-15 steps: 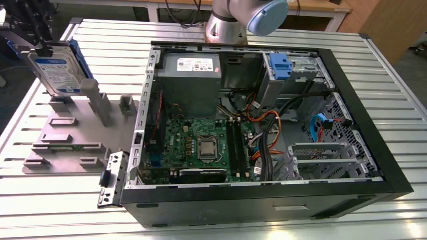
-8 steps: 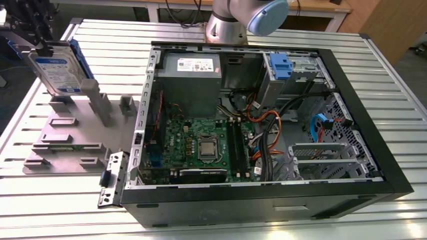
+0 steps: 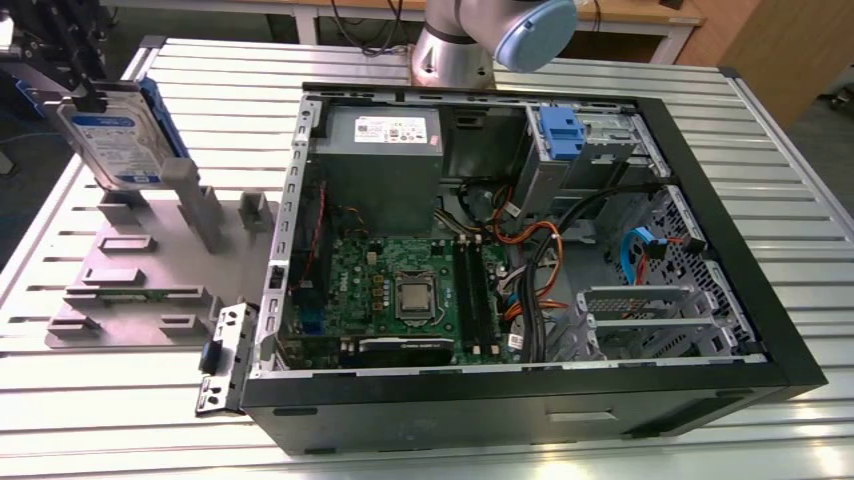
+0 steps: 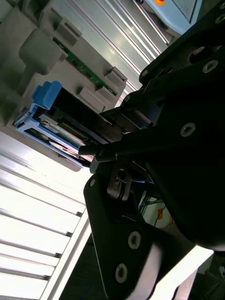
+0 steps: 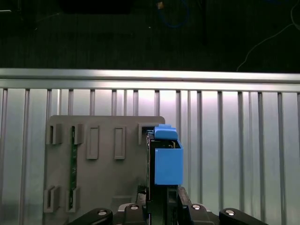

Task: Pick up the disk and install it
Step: 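Pick up the disk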

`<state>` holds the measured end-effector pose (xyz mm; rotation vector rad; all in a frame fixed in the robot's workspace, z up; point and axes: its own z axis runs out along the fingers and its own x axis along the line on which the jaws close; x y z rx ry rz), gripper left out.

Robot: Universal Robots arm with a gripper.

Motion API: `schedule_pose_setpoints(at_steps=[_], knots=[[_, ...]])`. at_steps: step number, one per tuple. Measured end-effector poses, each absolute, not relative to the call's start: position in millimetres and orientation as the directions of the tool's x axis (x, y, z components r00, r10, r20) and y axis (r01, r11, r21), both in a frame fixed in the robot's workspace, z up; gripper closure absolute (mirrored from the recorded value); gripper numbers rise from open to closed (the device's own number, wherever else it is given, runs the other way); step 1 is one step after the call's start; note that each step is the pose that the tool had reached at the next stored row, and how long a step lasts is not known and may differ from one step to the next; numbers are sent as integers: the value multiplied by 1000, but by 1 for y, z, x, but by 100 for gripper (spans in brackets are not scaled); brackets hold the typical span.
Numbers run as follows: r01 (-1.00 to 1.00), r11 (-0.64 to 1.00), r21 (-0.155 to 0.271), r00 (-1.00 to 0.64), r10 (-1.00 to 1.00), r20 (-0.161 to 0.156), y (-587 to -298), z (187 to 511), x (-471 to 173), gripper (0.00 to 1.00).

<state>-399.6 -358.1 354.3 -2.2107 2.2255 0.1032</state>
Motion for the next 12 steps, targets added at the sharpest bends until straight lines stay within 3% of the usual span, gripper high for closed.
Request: schedule_pose_setpoints(at_steps=[12], knots=[[-999,5,45,-8,-998,-60,-358,354,-400,65]])
